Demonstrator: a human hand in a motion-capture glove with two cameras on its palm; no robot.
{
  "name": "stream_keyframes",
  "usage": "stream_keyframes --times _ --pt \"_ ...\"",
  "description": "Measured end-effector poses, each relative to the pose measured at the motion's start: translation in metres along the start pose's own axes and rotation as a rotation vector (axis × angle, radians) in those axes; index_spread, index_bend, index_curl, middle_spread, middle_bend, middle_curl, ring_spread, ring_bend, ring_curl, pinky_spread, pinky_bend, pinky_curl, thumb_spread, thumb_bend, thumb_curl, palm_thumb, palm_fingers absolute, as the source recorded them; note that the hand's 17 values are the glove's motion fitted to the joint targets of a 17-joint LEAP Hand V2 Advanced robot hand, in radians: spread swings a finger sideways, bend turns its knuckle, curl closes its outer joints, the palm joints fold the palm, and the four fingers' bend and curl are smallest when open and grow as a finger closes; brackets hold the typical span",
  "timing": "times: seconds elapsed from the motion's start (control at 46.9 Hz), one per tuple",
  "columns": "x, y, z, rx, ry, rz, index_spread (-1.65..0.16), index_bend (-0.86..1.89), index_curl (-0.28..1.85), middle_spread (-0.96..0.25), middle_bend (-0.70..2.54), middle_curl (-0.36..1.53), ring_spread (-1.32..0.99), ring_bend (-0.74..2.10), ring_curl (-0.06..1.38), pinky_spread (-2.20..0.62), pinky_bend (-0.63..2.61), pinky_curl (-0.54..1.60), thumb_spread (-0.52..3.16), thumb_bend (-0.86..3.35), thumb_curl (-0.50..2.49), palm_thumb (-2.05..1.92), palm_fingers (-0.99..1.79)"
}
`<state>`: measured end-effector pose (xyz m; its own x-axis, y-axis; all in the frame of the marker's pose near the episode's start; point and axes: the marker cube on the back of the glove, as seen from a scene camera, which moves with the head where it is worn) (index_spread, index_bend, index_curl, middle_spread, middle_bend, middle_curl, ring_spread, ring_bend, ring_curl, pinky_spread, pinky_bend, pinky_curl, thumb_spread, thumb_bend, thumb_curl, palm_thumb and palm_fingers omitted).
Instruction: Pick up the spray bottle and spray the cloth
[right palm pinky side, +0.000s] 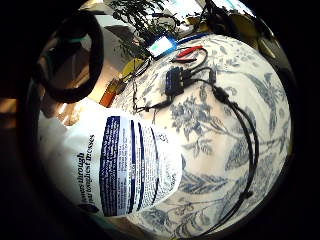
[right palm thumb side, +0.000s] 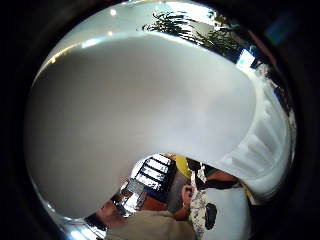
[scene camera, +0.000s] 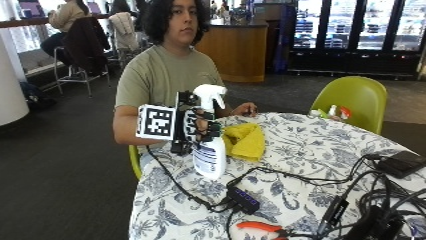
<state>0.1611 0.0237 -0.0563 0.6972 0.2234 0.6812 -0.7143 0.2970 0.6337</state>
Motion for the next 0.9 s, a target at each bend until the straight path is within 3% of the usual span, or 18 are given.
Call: stream_keyframes --times 0.128,0.235,0.363,0.598,0.768,0.896 --pt "0.002 -0.023 0.015 -0.018 -0.014 0.025 -0.27 0.12 0.17 0.00 0.29 0.38 -0.08 0.57 0.35 0.04 0.36 0.34 0.94 -0.03 0.38 0.75 0.58" --pt "-0.010 -0.032 0.028 -0.070 -0.167 0.079 -0.27 0.21 0.23 -0.06 0.39 0.40 -0.12 0.57 0.33 -0.01 0.25 0.30 0.91 0.05 0.44 0.92 1.02" --pt "-0.036 -0.028 0.025 -0.157 -0.202 0.021 -0.26 0.21 0.30 -0.11 0.52 0.48 -0.14 0.65 0.41 -0.15 0.37 0.37 0.75 0.02 0.50 0.98 1.42" --pt "-0.119 -0.012 -0.006 -0.602 -0.031 0.079 -0.25 0.28 0.41 -0.15 0.62 0.53 -0.17 0.71 0.46 -0.24 0.44 0.41 0.70 -0.01 0.58 1.01 1.40" --pt "-0.150 -0.001 0.002 -0.879 0.268 0.172 -0.24 0.28 0.45 -0.16 0.65 0.54 -0.17 0.73 0.47 -0.26 0.48 0.43 0.69 -0.01 0.63 1.02 1.38" --pt "-0.129 0.009 0.032 -1.149 0.582 0.315 -0.24 0.28 0.48 -0.16 0.66 0.55 -0.17 0.74 0.48 -0.26 0.49 0.43 0.68 -0.02 0.66 1.02 1.38"
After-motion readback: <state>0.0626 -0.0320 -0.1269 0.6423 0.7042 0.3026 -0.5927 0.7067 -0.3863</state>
